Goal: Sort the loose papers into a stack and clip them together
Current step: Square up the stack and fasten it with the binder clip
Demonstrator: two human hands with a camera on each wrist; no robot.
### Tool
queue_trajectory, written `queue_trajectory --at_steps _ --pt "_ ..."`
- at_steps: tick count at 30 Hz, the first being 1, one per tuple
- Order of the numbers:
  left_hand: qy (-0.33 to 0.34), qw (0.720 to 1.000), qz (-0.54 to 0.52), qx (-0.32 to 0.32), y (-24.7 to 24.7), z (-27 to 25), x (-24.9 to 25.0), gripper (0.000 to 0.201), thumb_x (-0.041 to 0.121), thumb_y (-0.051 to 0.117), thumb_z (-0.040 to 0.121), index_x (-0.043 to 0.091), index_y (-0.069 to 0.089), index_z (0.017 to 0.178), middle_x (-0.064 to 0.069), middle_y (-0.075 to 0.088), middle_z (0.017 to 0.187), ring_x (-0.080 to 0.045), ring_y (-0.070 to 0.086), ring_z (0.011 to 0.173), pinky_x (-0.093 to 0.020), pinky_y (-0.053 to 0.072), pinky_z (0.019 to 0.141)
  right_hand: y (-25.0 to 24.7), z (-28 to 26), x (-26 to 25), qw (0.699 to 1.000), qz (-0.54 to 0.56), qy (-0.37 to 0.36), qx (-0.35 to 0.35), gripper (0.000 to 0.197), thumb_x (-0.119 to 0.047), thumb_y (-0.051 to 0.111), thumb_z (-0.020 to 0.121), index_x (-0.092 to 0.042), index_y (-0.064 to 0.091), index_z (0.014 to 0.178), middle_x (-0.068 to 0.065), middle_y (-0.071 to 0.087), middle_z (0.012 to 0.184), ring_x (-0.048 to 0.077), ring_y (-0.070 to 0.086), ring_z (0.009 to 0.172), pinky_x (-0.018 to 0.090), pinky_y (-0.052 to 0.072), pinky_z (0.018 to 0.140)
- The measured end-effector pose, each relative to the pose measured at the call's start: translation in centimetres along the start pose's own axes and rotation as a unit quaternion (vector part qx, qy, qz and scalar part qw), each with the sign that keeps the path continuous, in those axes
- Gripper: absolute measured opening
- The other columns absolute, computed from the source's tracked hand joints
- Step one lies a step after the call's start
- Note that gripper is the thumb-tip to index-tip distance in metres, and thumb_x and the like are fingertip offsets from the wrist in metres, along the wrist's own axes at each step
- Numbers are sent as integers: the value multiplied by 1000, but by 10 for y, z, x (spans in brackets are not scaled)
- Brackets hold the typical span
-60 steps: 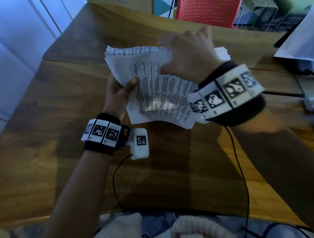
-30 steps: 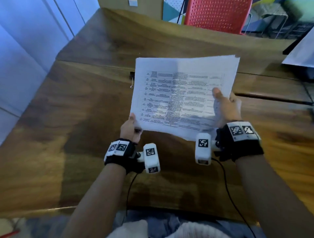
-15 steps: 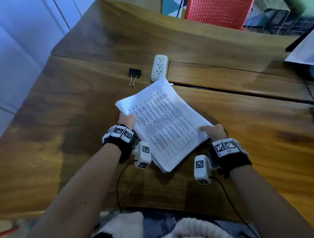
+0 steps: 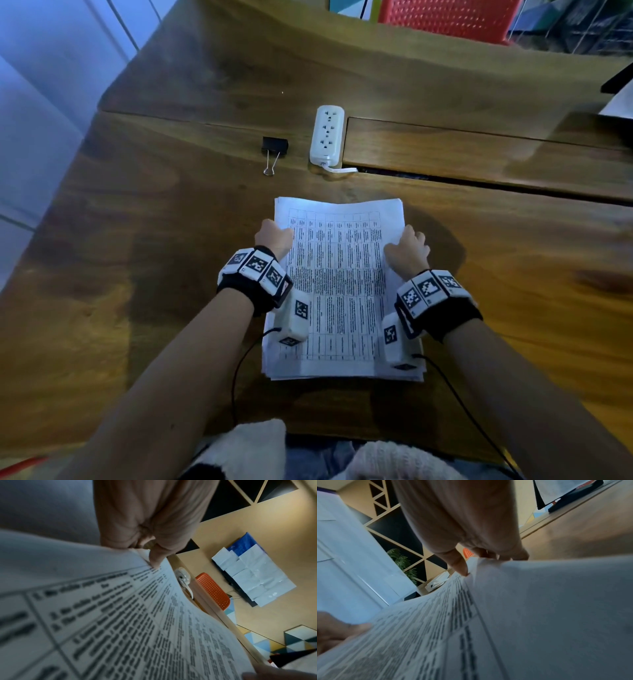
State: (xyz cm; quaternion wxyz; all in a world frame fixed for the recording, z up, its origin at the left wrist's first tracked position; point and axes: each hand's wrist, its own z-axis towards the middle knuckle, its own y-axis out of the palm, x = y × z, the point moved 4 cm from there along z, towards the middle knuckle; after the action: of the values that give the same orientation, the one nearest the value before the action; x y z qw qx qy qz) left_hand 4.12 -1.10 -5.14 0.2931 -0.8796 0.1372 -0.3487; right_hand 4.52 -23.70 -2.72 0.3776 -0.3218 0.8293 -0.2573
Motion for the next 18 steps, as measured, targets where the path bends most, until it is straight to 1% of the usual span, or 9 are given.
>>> queue_trajectory --at_steps 2,4,5,7,10,13,15,18 --pt "-4 1000 12 17 3 1 4 46 15 41 97 -5 31 138 -20 35 144 -33 40 130 -35 35 103 4 -1 -1 1000 13 -14 5 63 -6 38 89 -4 9 145 14 17 150 37 15 136 48 21 108" --pt "-2 999 48 21 6 -3 10 49 16 37 99 -3 25 142 -21 21 149 -34 32 135 -35 32 108 9 -5 -3 1000 15 -25 6 72 -7 39 89 -9 -4 147 10 11 154 36 10 138 51 18 110" --pt "-7 998 64 19 8 -4 12 49 16 36 99 -2 24 143 -20 18 150 -35 30 135 -36 31 108 12 -6 -2 999 9 -30 7 75 -8 39 88 -11 -7 147 8 9 155 36 9 139 52 18 109" --pt "-21 997 78 14 10 -7 12 48 13 35 98 1 23 143 -19 15 149 -35 26 136 -38 31 108 16 -8 -3 999 -10 -45 8 78 -9 40 88 -14 -10 147 6 5 155 36 9 138 53 18 109" --pt "-24 995 93 18 11 -12 12 48 12 35 97 3 22 143 -18 16 149 -35 23 136 -40 29 108 19 -8 -3 998 -38 -58 -4 78 -12 42 88 -18 -9 147 7 -2 156 36 4 139 54 15 110" --pt "-13 993 119 6 9 -8 10 50 14 35 97 2 21 143 -18 16 150 -35 23 137 -41 28 110 15 -7 -2 994 -83 -63 -28 77 -21 45 91 -18 -7 147 9 -8 156 37 0 141 54 14 111" --pt "-13 990 140 -8 1 -6 7 51 17 37 97 1 24 143 -19 20 150 -35 26 138 -42 29 110 8 -9 -6 991 -111 -68 -29 76 -21 48 89 -17 -2 147 9 -12 156 38 0 140 55 14 110" --pt "-20 990 140 1 -23 0 5 53 24 41 95 1 30 142 -19 27 149 -36 30 136 -44 32 111 -7 -12 -28 985 -135 -109 14 70 -21 51 86 -17 13 144 11 -9 155 38 3 139 55 16 109"
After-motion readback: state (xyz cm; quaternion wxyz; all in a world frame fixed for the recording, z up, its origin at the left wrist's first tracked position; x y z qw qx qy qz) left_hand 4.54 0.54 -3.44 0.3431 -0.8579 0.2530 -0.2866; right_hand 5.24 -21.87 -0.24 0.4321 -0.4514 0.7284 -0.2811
